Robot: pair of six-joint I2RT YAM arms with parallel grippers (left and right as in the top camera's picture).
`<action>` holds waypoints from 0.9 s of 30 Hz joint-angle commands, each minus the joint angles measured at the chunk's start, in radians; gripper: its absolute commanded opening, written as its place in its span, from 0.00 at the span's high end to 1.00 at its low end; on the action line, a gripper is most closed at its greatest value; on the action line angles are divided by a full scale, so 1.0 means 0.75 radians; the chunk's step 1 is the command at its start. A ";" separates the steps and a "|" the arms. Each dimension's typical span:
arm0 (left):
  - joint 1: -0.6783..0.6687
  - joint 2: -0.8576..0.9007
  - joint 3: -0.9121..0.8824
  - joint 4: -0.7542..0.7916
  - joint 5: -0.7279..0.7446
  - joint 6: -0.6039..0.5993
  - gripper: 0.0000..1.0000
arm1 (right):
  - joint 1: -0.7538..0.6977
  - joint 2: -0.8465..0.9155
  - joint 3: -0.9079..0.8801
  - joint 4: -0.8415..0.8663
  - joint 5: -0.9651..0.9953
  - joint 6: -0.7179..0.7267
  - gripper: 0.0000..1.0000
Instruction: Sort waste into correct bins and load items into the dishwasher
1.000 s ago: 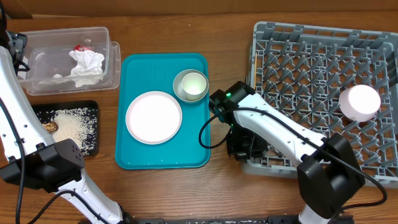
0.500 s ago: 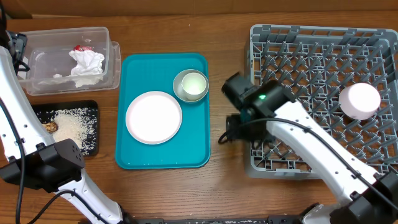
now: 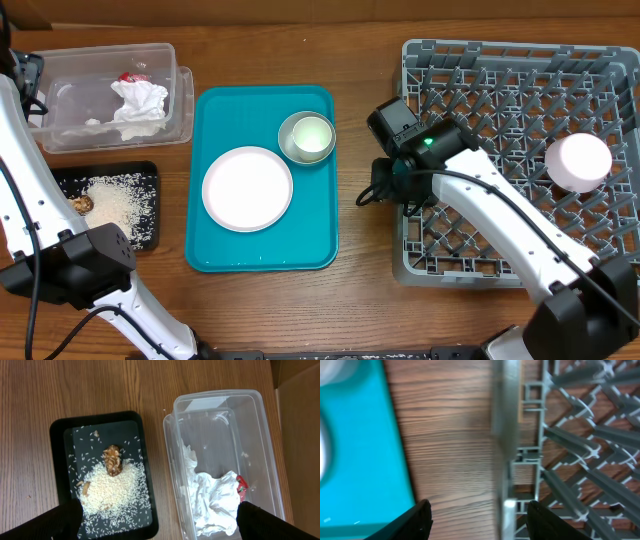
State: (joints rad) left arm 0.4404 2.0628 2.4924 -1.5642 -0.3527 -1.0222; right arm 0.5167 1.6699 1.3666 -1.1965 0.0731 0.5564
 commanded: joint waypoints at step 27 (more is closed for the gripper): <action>-0.003 0.007 -0.005 -0.001 -0.026 -0.014 0.00 | -0.002 0.047 -0.239 -0.068 -0.030 0.026 0.69</action>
State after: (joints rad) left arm 0.4404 2.0628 2.4924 -1.5639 -0.3527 -1.0222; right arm 0.5171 1.7245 1.1629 -1.2098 0.0326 0.5732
